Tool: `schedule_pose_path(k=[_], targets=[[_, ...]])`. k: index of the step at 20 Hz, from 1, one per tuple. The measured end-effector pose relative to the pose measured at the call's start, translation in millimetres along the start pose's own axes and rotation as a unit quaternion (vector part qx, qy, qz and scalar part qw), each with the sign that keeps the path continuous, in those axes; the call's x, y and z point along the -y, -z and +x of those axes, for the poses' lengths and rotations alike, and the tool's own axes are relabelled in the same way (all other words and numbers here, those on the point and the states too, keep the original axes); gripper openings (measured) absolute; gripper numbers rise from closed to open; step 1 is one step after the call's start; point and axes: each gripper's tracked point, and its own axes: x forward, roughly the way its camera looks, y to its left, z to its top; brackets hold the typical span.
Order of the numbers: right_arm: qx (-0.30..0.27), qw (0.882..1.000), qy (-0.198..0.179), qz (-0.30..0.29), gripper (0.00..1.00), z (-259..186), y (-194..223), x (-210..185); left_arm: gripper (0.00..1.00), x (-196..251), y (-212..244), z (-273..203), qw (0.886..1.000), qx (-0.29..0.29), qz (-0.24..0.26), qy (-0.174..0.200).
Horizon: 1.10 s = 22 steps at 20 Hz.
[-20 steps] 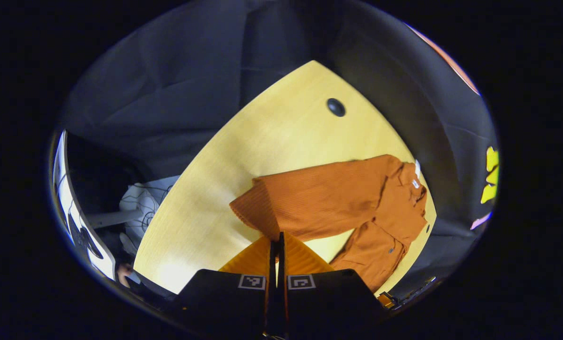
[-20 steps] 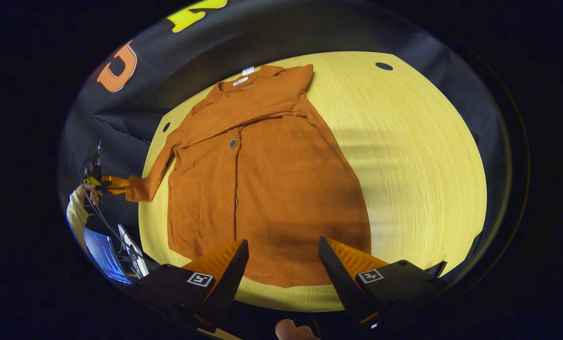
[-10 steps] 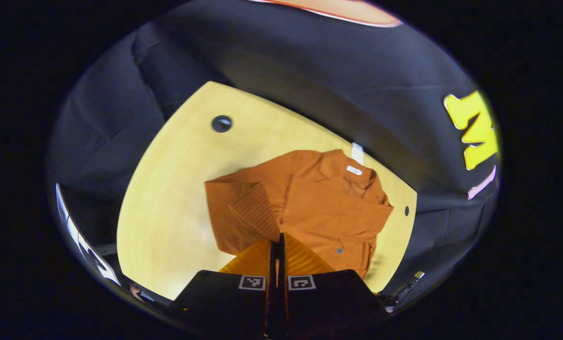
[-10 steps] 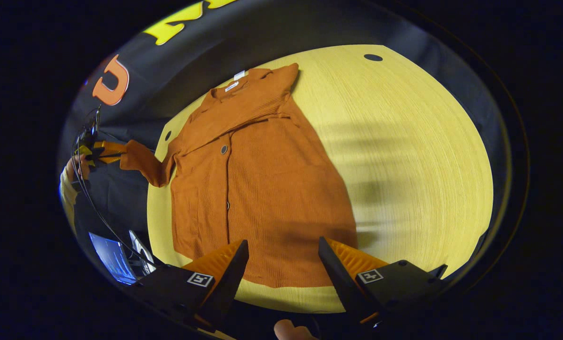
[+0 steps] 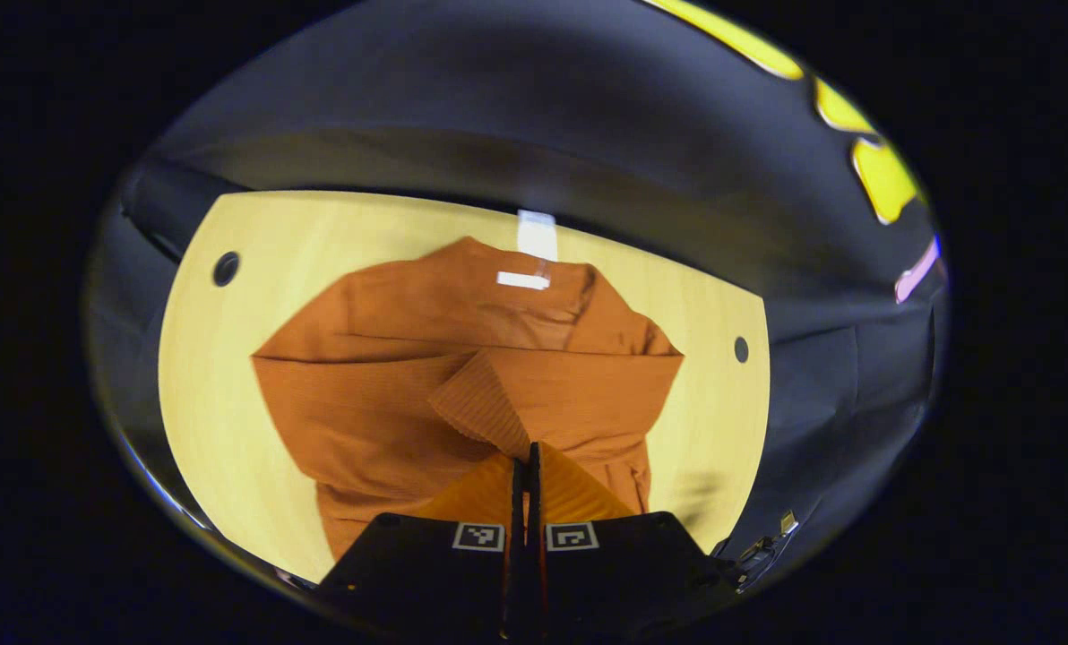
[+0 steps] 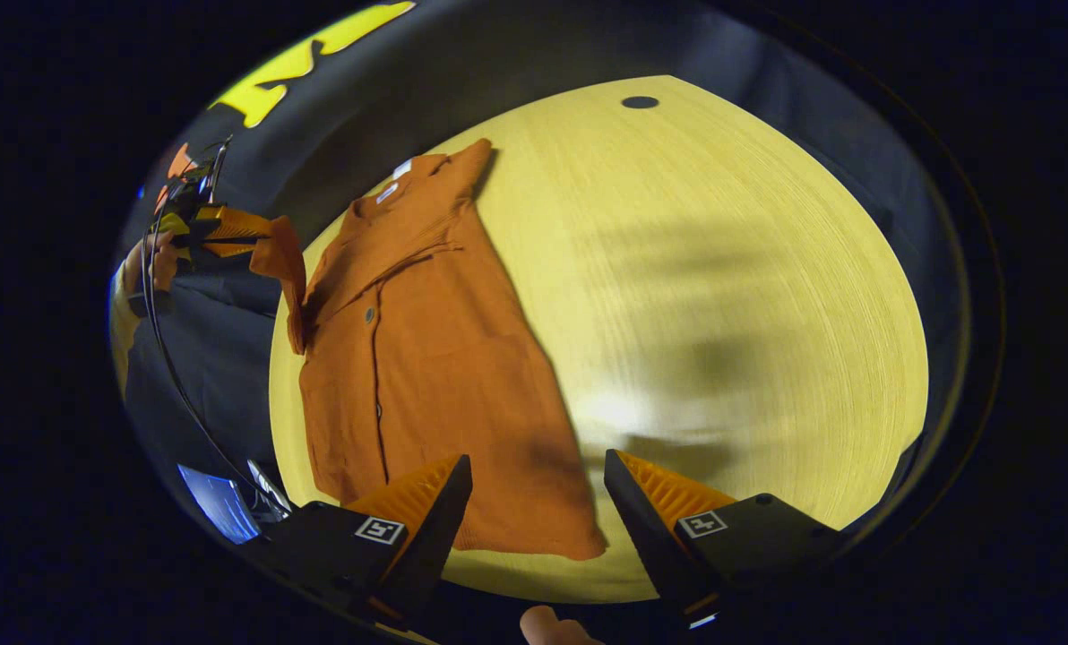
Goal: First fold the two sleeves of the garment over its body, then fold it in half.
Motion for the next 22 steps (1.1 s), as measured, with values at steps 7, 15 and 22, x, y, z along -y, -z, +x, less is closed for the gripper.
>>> schedule_pose_path(k=[7,15,22], targets=[[-0.003,1.0,0.012,0.028,0.94,2,12,39,0.03,82,4,71,0.996,-0.04,0.074,-0.005],[-0.005,0.998,0.031,0.055,0.94,3,23,66,0.21,102,24,106,0.996,-0.062,0.066,-0.008],[0.002,0.999,0.04,0.024,0.94,-5,19,61,0.89,108,41,69,0.997,-0.033,0.057,0.036]])
